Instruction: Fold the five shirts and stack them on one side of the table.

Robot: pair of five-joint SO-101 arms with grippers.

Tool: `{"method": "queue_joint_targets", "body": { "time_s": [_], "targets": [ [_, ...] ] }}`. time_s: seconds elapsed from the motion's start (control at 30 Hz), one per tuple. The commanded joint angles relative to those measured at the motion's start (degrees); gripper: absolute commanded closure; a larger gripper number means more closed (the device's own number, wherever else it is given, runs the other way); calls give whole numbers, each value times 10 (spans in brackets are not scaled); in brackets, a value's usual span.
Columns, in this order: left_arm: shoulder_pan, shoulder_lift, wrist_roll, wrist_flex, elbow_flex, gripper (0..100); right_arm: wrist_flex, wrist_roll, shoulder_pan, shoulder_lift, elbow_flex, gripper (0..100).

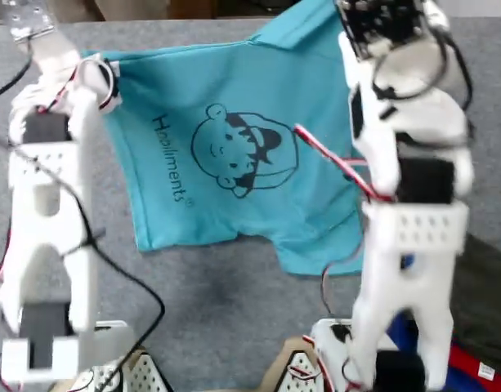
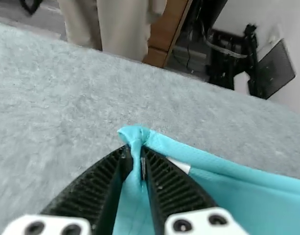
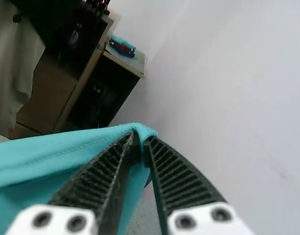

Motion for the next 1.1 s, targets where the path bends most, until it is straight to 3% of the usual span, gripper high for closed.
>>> {"method": "queue_joint_targets", "body": {
  "time_s": [0.0,0.23,0.7,0.83,1.07],
  "targets": [
    [-4,92,2,-33,-98,981,-83,0,12,58,7,994],
    [-4,284,3,-31,-313,981,-206,-1,16,238,-82,994],
    [-5,488,0,113,-690,981,-204,-1,15,530,-447,993],
    [-6,515,-1,158,-732,981,-149,-1,15,553,-502,993],
    [-11,529,-1,253,-745,981,71,3,30,554,-563,992]
  ]
}}
